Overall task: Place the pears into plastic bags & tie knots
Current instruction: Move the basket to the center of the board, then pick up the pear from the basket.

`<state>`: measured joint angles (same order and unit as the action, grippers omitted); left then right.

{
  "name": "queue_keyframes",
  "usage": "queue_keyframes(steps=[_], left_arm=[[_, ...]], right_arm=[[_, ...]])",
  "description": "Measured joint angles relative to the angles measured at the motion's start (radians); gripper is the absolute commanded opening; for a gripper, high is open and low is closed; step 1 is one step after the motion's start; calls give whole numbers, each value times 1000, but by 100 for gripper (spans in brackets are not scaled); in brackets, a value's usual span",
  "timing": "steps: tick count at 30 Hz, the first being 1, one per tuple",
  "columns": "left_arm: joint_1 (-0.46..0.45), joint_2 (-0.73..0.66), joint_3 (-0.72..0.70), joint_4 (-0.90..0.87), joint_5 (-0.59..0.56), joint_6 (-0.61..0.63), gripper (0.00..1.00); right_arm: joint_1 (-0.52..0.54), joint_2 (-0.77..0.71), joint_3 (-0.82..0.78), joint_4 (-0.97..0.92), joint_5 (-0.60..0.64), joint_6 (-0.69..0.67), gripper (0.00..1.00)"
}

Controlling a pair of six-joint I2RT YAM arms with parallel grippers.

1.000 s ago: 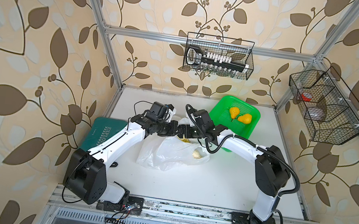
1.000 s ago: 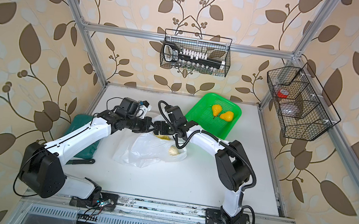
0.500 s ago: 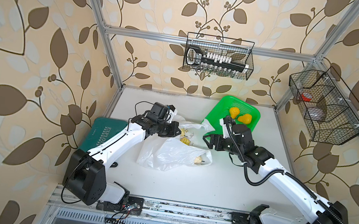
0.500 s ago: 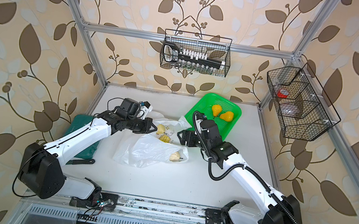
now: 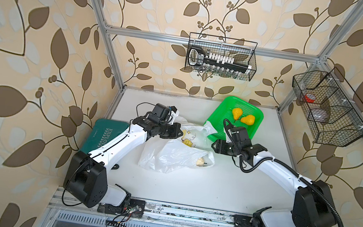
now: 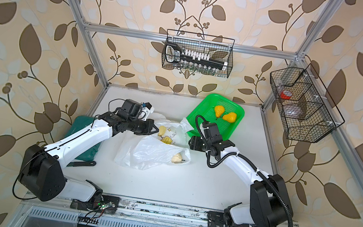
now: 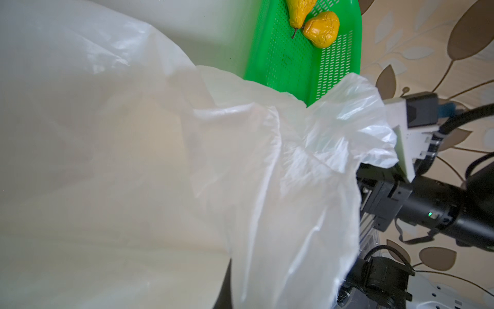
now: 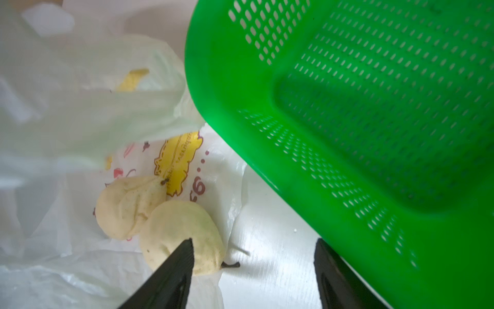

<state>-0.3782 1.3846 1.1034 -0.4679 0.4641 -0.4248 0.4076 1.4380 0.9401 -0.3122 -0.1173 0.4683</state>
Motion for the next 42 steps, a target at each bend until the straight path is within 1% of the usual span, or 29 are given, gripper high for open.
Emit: queue_keyframes(steps=[1, 3, 4, 8, 10, 13, 17, 20, 26, 32, 34, 37, 40, 42], left_arm=[[0, 0, 0, 0, 0, 0, 0], [0, 0, 0, 1, 0, 0, 0], [0, 0, 0, 2, 0, 0, 0], [0, 0, 0, 7, 1, -1, 0], [0, 0, 0, 12, 2, -1, 0], [0, 0, 0, 24, 6, -2, 0], [0, 0, 0, 26, 16, -2, 0], [0, 0, 0, 28, 31, -2, 0], [0, 1, 0, 31, 53, -6, 0], [0, 11, 12, 32, 64, -6, 0], [0, 13, 12, 32, 66, -6, 0], [0, 13, 12, 33, 71, -6, 0], [0, 13, 12, 33, 71, -6, 0], [0, 13, 12, 35, 71, -8, 0]], right_arm=[[-22, 10, 31, 1, 8, 0, 76], [-87, 47, 120, 8, 41, 5, 84], [-114, 69, 159, 13, 58, 6, 86], [-212, 228, 316, 53, 132, 22, 87], [-240, 312, 361, 70, 164, 25, 88], [-261, 447, 441, 77, 213, 24, 88], [-277, 631, 617, 74, 274, 5, 89], [-285, 756, 780, 69, 312, -18, 90], [-298, 943, 1048, 39, 371, -48, 91], [-317, 1109, 1235, -3, 398, -66, 91], [-321, 1158, 1290, -17, 398, -76, 87], [-324, 1207, 1344, -40, 395, -95, 74], [-328, 1203, 1335, -32, 383, -113, 56], [-328, 1167, 1263, 4, 367, -119, 44]])
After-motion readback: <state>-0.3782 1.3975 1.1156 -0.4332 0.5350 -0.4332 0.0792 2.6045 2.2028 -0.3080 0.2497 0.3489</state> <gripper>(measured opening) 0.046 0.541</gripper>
